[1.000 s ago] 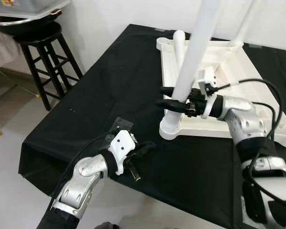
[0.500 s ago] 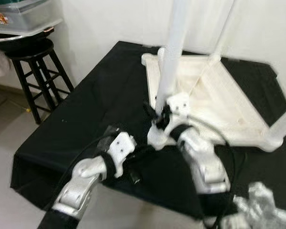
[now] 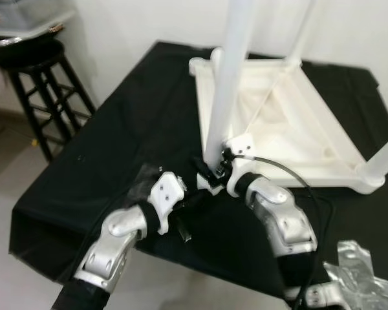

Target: Building children table

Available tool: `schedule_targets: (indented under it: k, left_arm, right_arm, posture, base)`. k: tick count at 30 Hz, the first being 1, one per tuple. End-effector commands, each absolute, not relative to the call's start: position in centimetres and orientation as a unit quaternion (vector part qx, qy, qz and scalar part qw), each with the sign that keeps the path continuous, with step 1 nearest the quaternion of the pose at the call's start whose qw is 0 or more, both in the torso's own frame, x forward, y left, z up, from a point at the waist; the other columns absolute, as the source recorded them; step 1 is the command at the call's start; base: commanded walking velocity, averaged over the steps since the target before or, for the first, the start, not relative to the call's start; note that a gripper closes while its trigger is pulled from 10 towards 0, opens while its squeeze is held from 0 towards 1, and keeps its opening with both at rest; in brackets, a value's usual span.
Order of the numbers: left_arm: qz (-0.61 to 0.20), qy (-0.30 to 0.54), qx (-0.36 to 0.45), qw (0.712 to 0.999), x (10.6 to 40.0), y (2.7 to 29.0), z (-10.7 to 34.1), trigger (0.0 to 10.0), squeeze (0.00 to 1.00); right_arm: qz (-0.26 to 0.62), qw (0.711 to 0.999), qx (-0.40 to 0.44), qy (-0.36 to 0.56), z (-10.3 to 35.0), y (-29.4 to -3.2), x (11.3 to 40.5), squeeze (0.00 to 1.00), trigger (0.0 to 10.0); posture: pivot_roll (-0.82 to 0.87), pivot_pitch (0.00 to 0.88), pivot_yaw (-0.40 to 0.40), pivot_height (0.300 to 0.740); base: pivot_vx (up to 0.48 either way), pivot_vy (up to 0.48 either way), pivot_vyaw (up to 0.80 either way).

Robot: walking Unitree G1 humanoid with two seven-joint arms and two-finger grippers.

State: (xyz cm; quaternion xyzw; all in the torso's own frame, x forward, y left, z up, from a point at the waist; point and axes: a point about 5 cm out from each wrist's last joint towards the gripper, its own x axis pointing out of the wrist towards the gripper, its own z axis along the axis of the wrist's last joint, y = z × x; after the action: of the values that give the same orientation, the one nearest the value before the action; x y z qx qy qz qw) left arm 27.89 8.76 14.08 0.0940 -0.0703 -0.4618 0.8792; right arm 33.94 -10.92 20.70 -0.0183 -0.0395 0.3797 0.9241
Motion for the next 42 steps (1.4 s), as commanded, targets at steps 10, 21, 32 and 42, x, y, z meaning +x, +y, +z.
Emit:
schedule_targets:
  k: [10,21,32,42]
  left_arm:
    - [-0.457,-0.075,0.122,0.878,27.2,9.1,13.8,10.0,0.00]
    - [-0.458,-0.079,0.143,0.874,26.8,9.1,13.8,10.0,0.00]
    - [-0.452,-0.083,0.152,0.875,26.6,9.3,13.8,10.0,0.00]
    - [-0.450,-0.084,0.159,0.875,26.6,9.8,13.9,10.0,0.00]
  right_arm:
    - [0.632,0.774,-0.040,-0.020,22.4,-11.5,33.4,0.00,9.1]
    - [0.668,0.744,-0.025,0.001,22.2,-12.6,34.4,0.00,0.0]
    - [0.526,0.849,-0.044,0.024,18.5,-14.2,32.7,0.00,0.0]
    - [0.265,0.961,-0.057,0.061,14.3,-11.0,29.8,0.00,0.0]
  posture:
    - [0.06,0.131,-0.031,0.740]
    - [0.07,0.133,-0.034,0.740]
    - [0.05,0.144,-0.032,0.740]
    - [0.03,0.140,-0.016,0.740]
  base:
    - [0.000,0.000,0.00]
    - [0.000,0.000,0.00]
    - [0.000,0.000,0.00]
    - [0.000,0.000,0.00]
